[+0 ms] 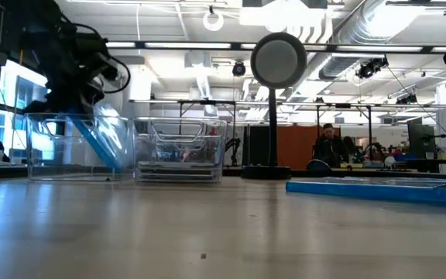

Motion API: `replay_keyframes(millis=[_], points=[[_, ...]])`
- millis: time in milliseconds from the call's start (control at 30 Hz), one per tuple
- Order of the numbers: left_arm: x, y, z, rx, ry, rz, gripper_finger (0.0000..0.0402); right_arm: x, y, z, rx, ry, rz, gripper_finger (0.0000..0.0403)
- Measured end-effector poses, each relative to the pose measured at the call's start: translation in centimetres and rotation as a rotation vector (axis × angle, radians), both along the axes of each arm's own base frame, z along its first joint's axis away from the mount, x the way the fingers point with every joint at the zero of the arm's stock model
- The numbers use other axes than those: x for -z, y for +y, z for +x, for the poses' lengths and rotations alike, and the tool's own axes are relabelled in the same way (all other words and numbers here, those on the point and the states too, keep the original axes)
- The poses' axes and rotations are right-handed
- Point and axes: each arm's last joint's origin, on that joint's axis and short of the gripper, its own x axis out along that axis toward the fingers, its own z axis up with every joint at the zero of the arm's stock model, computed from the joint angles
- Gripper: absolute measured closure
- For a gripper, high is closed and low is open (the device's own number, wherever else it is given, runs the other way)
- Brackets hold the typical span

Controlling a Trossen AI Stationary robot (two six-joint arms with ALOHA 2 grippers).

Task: Pick & place jewel cases by type
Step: Put the left blue CD case into the left transparent bin, then put the top blue CD case into the left transparent bin

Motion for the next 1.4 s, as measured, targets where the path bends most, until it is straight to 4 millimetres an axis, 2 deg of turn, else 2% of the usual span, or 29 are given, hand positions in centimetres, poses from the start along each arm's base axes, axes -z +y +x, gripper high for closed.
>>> replay_keyframes(millis=[100, 300, 767, 1000, 1133, 1300, 1400], points=[[0.7, 0.4, 0.1, 0.000, -0.053, -0.020, 0.0367, 0.0, 0.0, 0.0, -0.006, 0.003, 0.003, 0.0402], [1.5, 0.7, 0.3, 0.028, -0.034, -0.035, 0.0352, 0.0, 0.0, 0.0, -0.005, 0.003, 0.005, 0.0402], [1.8, 0.7, 0.0, 0.042, 0.032, 0.013, 0.0244, 0.0, 0.0, 0.0, -0.005, 0.003, 0.005, 0.0402], [1.7, 0.6, 0.0, 0.047, 0.016, -0.016, 0.0208, 0.0, 0.0, 0.0, -0.005, 0.003, 0.005, 0.0403], [0.5, 0.9, 0.1, 0.031, 0.045, 0.017, 0.0201, 0.0, 0.0, 0.0, -0.005, 0.003, 0.004, 0.0402], [-1.7, 1.2, 0.0, -0.017, 0.160, 0.104, 0.0201, 0.0, 0.0, 0.0, 0.000, 0.000, 0.002, 0.0402], [-2.0, 1.5, -0.3, -0.057, 0.247, 0.170, 0.0201, 0.0, 0.0, 0.0, 0.001, -0.001, 0.000, 0.0402]])
